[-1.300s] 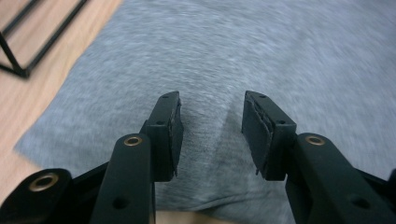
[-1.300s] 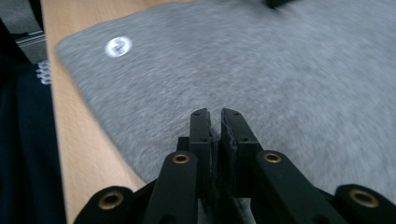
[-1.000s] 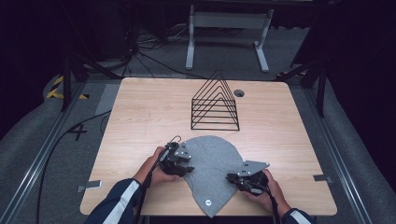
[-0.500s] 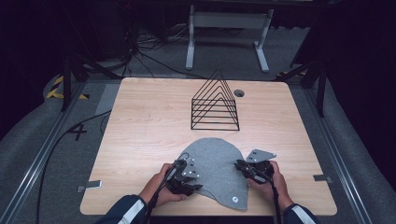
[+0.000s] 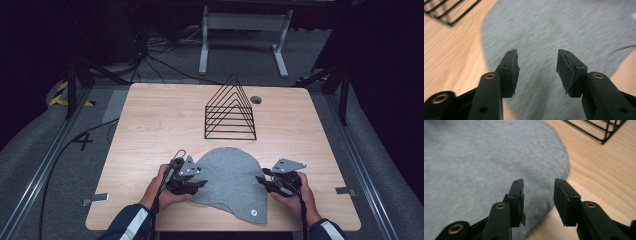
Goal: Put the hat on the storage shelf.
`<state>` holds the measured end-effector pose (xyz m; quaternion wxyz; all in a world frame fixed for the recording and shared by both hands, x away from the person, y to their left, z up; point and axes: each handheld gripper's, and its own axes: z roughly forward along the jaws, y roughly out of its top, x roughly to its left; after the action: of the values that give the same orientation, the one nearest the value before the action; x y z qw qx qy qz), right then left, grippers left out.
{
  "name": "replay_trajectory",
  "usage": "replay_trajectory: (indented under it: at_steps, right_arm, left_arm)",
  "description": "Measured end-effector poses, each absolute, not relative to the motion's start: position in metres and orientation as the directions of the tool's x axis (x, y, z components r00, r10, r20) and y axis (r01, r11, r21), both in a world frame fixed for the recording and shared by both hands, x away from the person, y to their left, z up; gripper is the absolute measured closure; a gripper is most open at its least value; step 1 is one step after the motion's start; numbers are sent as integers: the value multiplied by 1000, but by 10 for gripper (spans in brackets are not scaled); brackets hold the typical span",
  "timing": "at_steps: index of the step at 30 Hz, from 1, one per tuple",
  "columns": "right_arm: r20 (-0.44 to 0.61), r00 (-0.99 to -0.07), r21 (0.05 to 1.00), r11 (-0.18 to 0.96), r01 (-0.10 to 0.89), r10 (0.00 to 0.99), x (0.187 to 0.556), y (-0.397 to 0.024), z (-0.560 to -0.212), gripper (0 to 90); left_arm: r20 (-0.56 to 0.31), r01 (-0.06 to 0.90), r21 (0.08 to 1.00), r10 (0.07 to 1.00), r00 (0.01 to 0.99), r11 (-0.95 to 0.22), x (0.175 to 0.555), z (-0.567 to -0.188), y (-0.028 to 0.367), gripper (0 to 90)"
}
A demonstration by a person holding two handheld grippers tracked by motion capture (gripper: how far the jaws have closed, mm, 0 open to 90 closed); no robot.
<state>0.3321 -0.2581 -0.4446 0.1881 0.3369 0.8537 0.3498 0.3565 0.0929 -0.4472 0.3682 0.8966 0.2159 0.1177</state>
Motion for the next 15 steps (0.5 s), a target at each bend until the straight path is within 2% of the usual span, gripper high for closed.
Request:
replay_trajectory:
  at_steps: [5, 8, 11, 12, 15]
  right_arm:
    - [-63, -739, 697, 559, 448, 671, 318, -259, -446, 655]
    - [-92, -747, 655, 605, 453, 659, 314, -258, -452, 622]
    - [-93, -736, 651, 600, 465, 671, 316, -260, -453, 604]
    - [-94, -715, 653, 585, 481, 693, 321, -266, -453, 576]
    - [-96, -694, 657, 569, 495, 714, 326, -271, -453, 549]
  left_arm:
    - [36, 348, 678, 502, 864, -648, 362, -456, 104, 568]
    - [19, 363, 657, 496, 868, -661, 360, -463, 107, 576]
    - [12, 361, 654, 485, 874, -665, 355, -463, 106, 579]
    - [-18, 366, 655, 471, 882, -661, 351, -463, 105, 574]
    - [-24, 368, 639, 461, 887, -675, 345, -462, 100, 539]
